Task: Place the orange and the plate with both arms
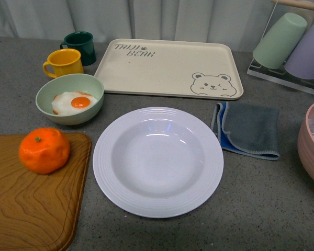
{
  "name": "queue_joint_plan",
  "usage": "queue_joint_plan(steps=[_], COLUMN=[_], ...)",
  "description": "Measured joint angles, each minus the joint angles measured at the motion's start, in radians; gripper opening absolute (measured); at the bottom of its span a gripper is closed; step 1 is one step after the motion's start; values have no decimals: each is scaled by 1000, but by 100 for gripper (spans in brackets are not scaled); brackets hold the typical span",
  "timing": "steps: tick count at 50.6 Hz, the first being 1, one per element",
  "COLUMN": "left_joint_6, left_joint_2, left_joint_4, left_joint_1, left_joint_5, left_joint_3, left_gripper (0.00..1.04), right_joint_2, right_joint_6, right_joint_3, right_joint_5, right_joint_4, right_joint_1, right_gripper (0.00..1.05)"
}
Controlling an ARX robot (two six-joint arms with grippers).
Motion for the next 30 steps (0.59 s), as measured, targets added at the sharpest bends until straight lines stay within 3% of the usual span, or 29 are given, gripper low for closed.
queue_joint_plan(steps=[30], left_joint_6=[0], left_joint_2=[0], left_joint_4=[0], left_joint_1=[0], left_joint_5=[0], left_joint_3=[0], left_gripper=[98], right_joint_2=[0], right_joint_6=[0], right_joint_3=[0], right_joint_5=[0], right_joint_4=[0], right_joint_1=[0], right_gripper=[95])
